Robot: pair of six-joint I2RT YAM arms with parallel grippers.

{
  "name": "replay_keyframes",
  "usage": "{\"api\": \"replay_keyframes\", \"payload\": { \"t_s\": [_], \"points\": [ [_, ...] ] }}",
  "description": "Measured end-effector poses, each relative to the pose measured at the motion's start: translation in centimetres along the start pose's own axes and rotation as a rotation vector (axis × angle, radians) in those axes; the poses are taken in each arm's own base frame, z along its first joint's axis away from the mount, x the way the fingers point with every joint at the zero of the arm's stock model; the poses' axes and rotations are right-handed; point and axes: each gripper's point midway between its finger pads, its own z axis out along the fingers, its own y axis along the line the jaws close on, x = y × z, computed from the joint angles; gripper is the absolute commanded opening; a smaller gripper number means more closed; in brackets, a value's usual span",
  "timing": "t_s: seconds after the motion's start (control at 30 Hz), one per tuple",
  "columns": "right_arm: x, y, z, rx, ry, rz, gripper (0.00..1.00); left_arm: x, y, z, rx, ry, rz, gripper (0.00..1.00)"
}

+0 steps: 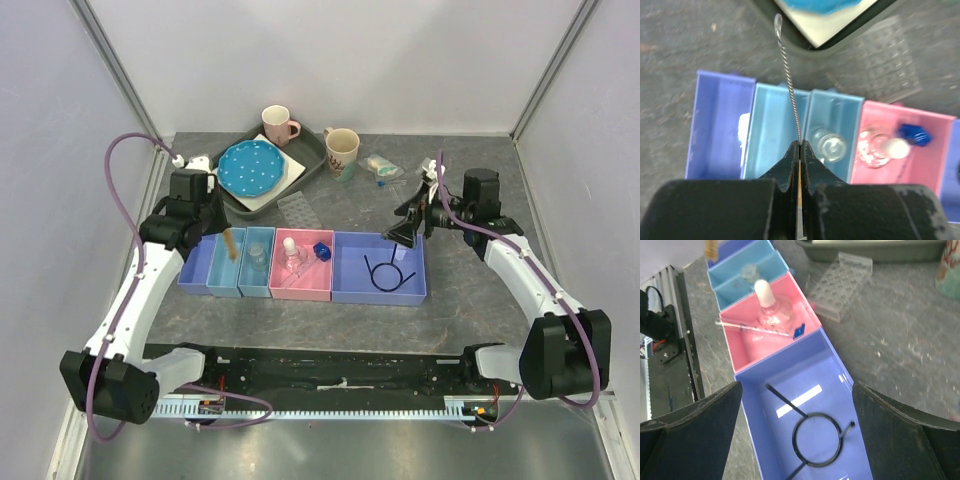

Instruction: Organize the chemistry lab equipment

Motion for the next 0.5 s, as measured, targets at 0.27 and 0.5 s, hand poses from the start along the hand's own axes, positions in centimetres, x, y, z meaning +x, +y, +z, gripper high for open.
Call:
{"api": "replay_keyframes", "payload": {
  "t_s": [0.27,0.5],
  "points": [
    [3.5,-2.4,-1.7,0.066,0.044,0.026,0.98,4.5,4.1,2.3,-0.193,0.166,0.111,0.02],
    [4.2,-2.8,-1.7,0.065,0.060,0.018,0.98,7.1,5.6,3.8,-0.248,0.246,0.164,0.04]
  ]
}}
